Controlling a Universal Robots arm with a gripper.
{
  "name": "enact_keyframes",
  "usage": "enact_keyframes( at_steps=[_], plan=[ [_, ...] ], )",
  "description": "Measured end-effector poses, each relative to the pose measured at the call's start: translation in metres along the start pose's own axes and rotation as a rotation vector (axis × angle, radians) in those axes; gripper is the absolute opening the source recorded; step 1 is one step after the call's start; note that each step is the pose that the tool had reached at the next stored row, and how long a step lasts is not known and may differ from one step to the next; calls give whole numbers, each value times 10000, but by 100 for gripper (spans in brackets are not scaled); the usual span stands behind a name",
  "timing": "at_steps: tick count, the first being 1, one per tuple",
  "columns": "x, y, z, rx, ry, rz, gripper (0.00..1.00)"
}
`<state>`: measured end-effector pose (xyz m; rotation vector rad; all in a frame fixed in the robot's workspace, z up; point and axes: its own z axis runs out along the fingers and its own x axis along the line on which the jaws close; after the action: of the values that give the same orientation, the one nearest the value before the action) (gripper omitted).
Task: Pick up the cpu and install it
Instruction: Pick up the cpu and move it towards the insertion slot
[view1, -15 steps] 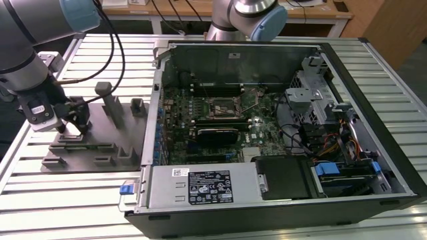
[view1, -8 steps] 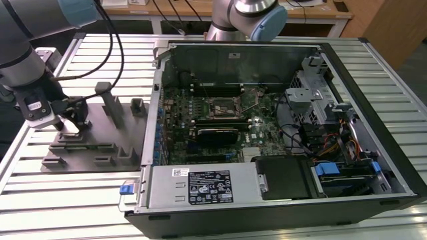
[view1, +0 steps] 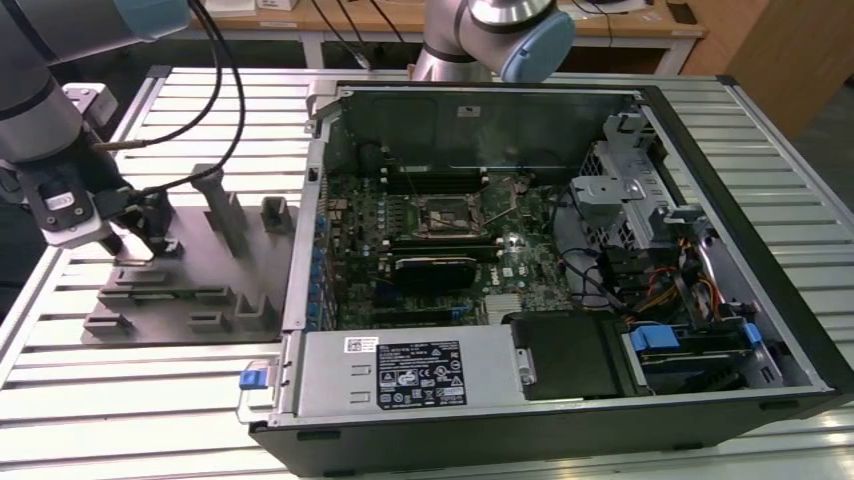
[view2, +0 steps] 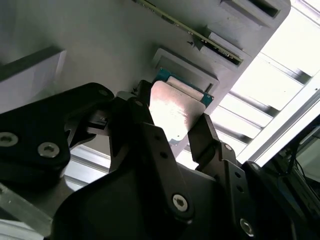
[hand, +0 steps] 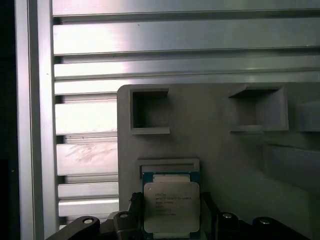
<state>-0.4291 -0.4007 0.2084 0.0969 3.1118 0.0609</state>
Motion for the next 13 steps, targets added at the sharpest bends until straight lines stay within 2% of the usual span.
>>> enact_keyframes(
  at_steps=[6,13],
  plan=[
    [-2,4,-94,0,0,0,54],
    [-7,11,-270,0,0,0,54]
  ],
)
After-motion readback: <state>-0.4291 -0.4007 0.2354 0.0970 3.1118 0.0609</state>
